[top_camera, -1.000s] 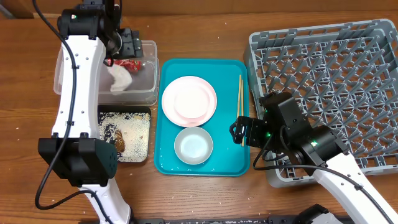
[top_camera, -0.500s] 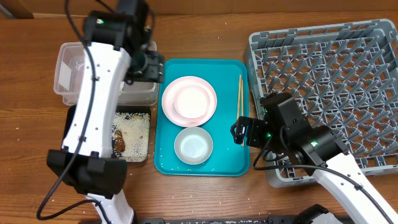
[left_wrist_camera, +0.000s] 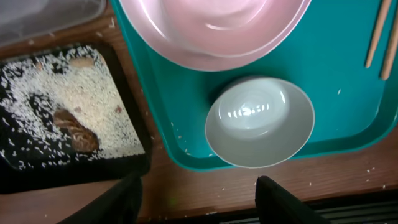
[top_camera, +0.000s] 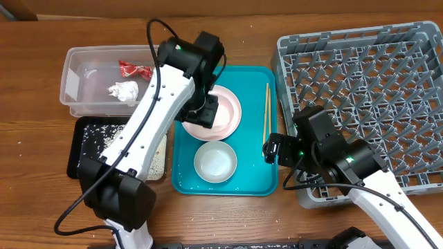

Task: Sort waste into correct bins and load items into the dishwasher
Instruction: 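Drop the white tissue into the clear plastic bin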

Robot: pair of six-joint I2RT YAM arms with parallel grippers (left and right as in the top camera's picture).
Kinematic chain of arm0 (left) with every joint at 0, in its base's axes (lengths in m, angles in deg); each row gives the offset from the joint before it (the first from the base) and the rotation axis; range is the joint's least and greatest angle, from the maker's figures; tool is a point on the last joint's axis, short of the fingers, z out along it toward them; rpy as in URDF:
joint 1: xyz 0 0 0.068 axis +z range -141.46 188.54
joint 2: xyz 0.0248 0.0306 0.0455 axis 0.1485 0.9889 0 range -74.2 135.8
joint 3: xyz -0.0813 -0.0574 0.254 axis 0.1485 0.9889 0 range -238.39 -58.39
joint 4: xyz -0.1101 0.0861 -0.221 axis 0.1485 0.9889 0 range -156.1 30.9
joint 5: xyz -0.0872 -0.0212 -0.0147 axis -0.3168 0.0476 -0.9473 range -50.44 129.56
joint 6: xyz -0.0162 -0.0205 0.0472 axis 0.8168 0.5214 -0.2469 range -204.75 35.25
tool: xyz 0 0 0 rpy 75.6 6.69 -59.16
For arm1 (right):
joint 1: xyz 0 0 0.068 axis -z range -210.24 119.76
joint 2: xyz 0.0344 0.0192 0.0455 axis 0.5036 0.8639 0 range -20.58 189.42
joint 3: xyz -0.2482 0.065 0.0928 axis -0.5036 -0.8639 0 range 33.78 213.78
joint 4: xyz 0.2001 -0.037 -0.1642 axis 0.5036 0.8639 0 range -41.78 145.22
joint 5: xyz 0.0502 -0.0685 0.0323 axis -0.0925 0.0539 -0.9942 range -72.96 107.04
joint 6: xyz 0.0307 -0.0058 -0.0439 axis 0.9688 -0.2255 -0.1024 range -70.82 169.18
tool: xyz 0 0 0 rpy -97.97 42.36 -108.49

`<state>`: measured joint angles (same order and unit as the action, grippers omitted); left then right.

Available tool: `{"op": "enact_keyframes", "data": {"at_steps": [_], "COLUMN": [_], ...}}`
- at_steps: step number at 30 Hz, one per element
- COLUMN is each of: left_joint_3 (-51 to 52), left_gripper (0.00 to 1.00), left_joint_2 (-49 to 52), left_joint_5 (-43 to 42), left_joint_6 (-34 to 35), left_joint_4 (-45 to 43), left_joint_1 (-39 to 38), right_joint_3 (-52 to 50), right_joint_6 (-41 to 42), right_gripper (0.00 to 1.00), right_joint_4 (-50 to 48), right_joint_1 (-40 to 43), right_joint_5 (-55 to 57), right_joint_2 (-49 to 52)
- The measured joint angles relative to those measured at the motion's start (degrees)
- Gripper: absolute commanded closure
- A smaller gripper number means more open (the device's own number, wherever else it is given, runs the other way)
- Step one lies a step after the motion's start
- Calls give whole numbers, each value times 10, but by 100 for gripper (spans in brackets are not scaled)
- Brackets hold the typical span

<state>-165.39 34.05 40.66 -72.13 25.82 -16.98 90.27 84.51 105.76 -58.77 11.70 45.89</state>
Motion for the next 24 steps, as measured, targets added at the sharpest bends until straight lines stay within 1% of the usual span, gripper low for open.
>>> {"op": "enact_keyframes", "data": {"at_steps": [4, 7, 9, 12, 13, 14, 15, 20, 24], "left_joint_3": [37, 64, 96, 140, 162, 184, 209, 292, 314], "left_gripper": [37, 31, 30, 25, 21, 14, 1, 0, 1], "left_joint_2": [-57, -137, -214, -282, -304, -321, -334, -340, -326], "left_joint_5": [0, 5, 11, 13, 13, 13, 12, -21, -64], "left_joint_6": [16, 37, 57, 75, 83, 87, 92, 106, 110], "left_joint_4": [-10, -25, -47, -67, -72, -81, -91, -134, -140], "left_joint_1": [0, 0, 0, 0, 0, 0, 0, 0, 0], "right_joint_3": [0, 0, 0, 0, 0, 0, 0, 0, 12], "right_joint_6": [0, -4, -6, -8, -8, -9, -9, -9, -9], "right_gripper": [2, 2, 1, 2, 1, 1, 2, 0, 0], "right_joint_4": [-1, -10, -19, -39, -46, -56, -66, -85, -60], "right_joint_1": [0, 0, 0, 0, 0, 0, 0, 6, 44], "right_joint_5": [4, 5, 7, 9, 9, 9, 9, 17, 20], "right_joint_2": [0, 0, 0, 0, 0, 0, 0, 0, 0]}}
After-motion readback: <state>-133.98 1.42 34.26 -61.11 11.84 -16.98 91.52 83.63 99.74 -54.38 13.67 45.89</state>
